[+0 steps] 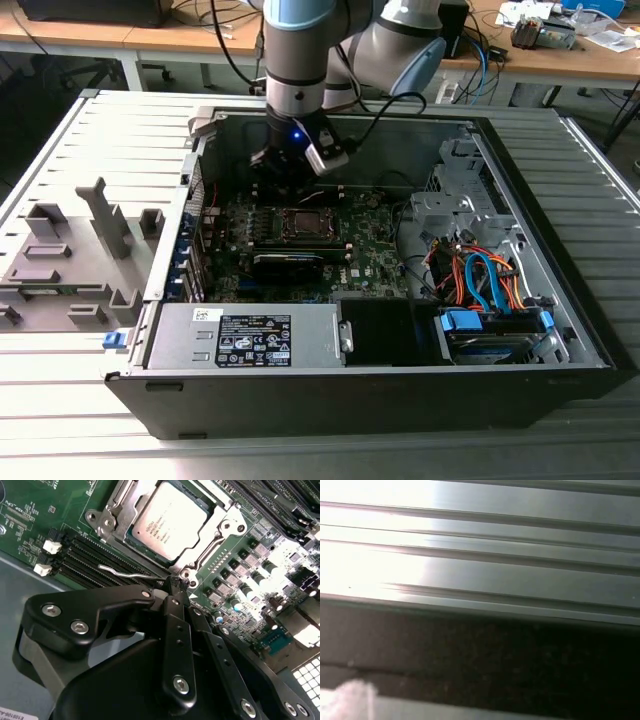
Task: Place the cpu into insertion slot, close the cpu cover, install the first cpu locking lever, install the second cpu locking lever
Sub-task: 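Install the first cpu locking lever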
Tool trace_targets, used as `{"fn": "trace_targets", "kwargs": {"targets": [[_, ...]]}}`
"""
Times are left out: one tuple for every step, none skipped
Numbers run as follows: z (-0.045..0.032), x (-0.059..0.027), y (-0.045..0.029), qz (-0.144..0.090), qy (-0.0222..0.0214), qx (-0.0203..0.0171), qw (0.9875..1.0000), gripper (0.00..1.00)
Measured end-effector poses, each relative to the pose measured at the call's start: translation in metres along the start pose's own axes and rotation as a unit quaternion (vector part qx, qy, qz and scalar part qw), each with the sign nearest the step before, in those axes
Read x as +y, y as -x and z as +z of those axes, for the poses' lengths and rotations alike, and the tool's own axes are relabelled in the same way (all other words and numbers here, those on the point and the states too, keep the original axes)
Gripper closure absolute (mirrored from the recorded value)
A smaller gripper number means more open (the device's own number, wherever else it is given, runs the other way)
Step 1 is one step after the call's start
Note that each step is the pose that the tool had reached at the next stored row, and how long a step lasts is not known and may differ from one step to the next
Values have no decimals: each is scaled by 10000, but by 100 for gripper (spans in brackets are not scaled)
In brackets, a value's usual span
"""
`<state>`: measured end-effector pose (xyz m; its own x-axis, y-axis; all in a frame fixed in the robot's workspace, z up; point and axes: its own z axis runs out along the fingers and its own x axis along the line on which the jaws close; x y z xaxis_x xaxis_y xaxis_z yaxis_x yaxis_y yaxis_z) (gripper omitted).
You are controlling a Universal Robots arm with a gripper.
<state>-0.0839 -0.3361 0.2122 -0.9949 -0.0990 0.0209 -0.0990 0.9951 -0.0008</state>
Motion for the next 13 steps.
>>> {"fn": "trace_targets", "kwargs": {"targets": [[3,-1,12,21,1,0,10000,89],[5,-3,25,29,1,0,10000,89],[6,-4,32,32,1,0,10000,89],[7,-4,39,34,1,0,10000,89],[9,-5,50,35,1,0,10000,89],[12,-6,63,36,1,0,10000,89],[15,-8,79,38,1,0,10000,89],[17,-9,88,38,1,0,10000,89],[19,-10,97,39,1,0,10000,89],[20,-11,110,39,1,1,10000,89],[21,-12,122,39,1,1,10000,89],[22,-13,136,39,1,1,10000,89],[23,-15,149,39,1,1,10000,89]]}}
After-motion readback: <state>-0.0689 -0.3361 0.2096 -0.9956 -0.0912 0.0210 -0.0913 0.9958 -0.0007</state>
